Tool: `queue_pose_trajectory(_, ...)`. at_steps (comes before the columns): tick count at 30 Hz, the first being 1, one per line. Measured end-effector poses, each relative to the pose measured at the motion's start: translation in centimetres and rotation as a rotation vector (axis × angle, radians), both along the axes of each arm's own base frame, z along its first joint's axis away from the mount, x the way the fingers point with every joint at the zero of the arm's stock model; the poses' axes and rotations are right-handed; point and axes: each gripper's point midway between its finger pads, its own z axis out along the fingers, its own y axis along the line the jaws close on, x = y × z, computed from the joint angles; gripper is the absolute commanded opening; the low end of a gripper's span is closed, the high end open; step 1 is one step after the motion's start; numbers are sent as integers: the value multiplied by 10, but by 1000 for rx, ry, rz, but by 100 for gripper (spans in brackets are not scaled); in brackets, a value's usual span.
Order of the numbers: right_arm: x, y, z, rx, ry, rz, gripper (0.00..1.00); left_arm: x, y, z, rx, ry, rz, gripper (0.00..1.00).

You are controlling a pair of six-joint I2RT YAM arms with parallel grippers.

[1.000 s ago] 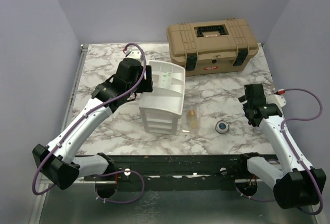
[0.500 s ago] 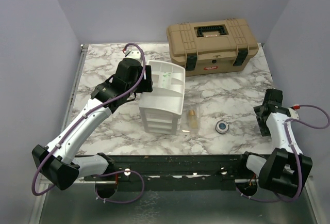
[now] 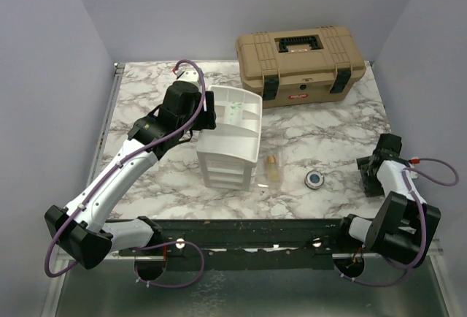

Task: Organize the makeup
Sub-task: Pick up the makeup from the corner of the board.

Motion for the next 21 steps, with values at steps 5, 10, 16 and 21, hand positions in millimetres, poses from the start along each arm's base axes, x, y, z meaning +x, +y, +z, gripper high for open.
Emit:
queue_pose_trajectory(5,1,1,-10,17,8,8,65,1,0,-1,2,3,0,70)
queue_pose_trajectory(10,5,1,-10,18,-9,33,48,1,0,-1,2,3,0,70)
queue_pose_trajectory(16,5,5,-10,25,-22,63,42,1,0,-1,2,3,0,70)
queue_pose_trajectory(21,6,7,-8,26,-31,91,40,1,0,-1,2,3,0,70)
